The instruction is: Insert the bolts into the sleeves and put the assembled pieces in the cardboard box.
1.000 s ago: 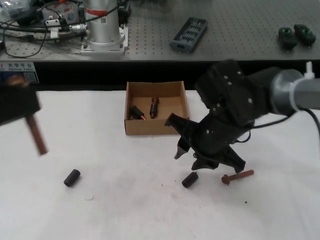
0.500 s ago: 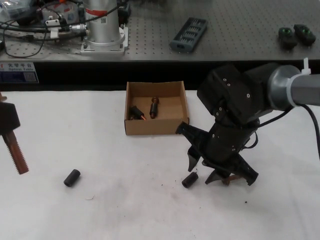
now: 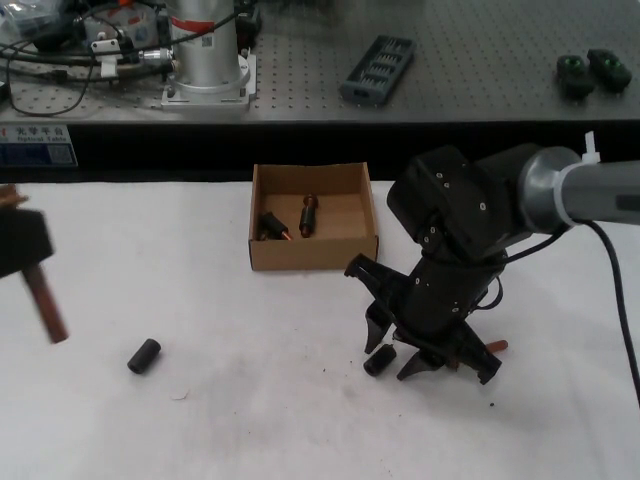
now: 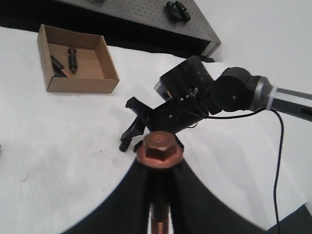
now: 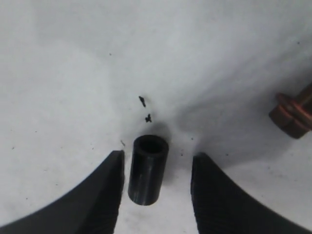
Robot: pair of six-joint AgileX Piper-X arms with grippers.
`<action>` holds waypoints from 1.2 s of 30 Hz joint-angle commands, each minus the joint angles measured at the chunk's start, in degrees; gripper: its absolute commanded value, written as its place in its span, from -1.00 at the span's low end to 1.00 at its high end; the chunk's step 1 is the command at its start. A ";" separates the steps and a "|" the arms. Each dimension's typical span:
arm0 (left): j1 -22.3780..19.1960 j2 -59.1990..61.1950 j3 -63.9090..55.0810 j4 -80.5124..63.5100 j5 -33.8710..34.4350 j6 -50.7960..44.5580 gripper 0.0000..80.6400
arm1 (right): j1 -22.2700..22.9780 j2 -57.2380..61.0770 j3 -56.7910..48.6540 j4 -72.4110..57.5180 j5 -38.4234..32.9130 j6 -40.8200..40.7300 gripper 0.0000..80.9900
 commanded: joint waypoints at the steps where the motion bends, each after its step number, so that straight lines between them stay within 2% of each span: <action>1: 0.17 1.32 1.35 -8.03 6.70 0.31 -0.98 | 0.53 0.85 -0.53 -0.42 -1.39 0.89 -0.17; 6: 0.17 4.96 1.48 -10.89 15.51 0.58 -0.98 | 0.78 0.90 -0.53 -0.42 -0.91 0.89 -0.17; 14: 0.17 6.26 1.48 -10.89 16.32 0.58 -0.98 | 0.78 1.22 -0.53 -0.42 0.00 0.89 -0.64; 21: 0.17 6.26 1.48 -10.89 19.48 0.58 -0.98 | 0.78 3.63 -0.53 -0.42 -2.28 0.07 -0.83; 23: 0.17 6.26 1.48 -10.89 20.33 1.73 -0.98 | 0.61 3.77 -0.53 -1.06 -2.65 -6.75 -0.89; 27: 0.17 6.53 1.48 -10.89 19.95 3.43 -0.98 | 0.11 2.33 -0.43 -1.62 -1.70 -34.53 -1.00; 31: 0.17 7.25 1.48 -11.01 18.61 4.07 -0.98 | 0.01 0.29 0.91 0.86 5.63 -59.15 -0.97; 33: 0.17 8.12 1.48 -11.31 18.62 4.07 -0.98 | -0.23 -0.27 2.04 1.38 6.83 -63.96 -0.97; 36: 0.17 9.45 1.48 -11.90 18.62 4.07 -0.98 | -0.21 -0.32 3.40 2.14 6.79 -63.87 -0.97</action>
